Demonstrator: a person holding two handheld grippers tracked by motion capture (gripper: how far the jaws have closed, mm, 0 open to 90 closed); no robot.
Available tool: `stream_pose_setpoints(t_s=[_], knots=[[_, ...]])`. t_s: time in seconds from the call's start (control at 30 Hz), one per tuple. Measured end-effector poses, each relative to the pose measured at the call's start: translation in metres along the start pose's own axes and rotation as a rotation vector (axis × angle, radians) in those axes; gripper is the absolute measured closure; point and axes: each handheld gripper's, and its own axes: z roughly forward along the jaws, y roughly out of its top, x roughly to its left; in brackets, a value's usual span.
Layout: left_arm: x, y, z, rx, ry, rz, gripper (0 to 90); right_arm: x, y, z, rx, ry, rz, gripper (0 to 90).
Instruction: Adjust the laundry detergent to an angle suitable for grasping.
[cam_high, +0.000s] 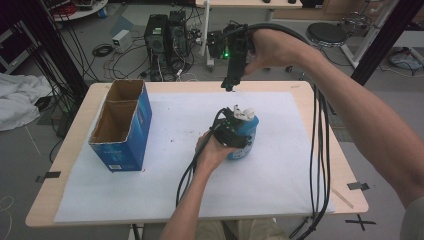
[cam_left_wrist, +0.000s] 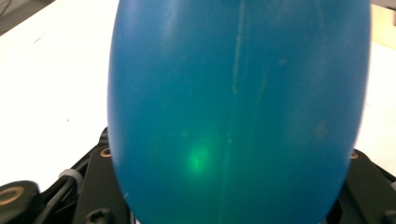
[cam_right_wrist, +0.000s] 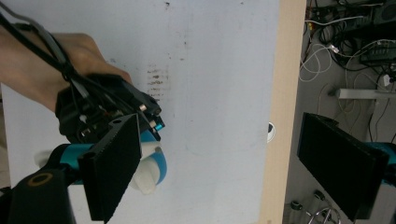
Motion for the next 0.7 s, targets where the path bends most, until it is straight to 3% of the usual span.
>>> stream_pose_setpoints(t_s=[0.13, 0.47, 0.6, 0.7], knots=[[0.004, -0.009, -0.01, -0.028, -0.061, 0.007, 45.0, 0.001, 0.001, 0.0, -0.002, 0.001, -0.004, 12.9], [0.016, -0.028, -0.038, -0.022, -0.217, 0.175, 45.0, 0.003, 0.0, 0.0, 0.002, 0.001, -0.003, 12.9], [0.023, -0.034, -0.046, -0.017, -0.268, 0.219, 45.0, 0.003, 0.0, 0.001, 0.003, 0.002, -0.003, 12.9], [0.027, -0.039, -0.05, 0.007, -0.281, 0.239, 45.0, 0.004, 0.0, 0.002, 0.004, 0.003, -0.008, 12.9]])
